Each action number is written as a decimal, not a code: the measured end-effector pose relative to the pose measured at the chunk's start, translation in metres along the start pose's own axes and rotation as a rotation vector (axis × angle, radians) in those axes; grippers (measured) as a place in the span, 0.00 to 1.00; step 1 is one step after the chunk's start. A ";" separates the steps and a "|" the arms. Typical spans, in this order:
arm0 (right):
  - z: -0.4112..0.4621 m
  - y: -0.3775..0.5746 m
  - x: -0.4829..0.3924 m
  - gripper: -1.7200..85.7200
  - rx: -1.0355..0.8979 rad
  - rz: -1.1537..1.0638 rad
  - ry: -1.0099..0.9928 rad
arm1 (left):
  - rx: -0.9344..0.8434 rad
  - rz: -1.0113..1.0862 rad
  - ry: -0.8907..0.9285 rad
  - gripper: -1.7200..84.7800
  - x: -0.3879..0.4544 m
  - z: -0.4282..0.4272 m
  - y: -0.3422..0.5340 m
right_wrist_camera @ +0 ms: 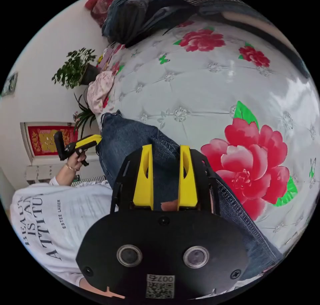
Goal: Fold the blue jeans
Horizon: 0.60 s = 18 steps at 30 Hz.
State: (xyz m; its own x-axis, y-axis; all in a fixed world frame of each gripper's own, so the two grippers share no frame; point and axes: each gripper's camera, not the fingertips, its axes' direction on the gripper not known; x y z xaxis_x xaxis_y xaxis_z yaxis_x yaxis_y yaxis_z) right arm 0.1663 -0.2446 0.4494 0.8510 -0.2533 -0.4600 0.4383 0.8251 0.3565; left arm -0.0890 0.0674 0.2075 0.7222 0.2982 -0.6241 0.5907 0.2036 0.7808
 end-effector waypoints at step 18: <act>-0.063 -0.021 0.181 0.06 -0.082 0.307 -0.432 | -0.056 0.029 -0.112 0.01 0.039 0.072 -0.023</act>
State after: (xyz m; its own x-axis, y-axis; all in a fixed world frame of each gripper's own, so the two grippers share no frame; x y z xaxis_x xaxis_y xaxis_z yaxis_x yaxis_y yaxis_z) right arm 0.2930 -0.2761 0.3073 0.9856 -0.1645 0.0384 0.1410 0.9263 0.3495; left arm -0.0484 0.0071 0.1630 0.7761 0.1997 -0.5981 0.5500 0.2496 0.7970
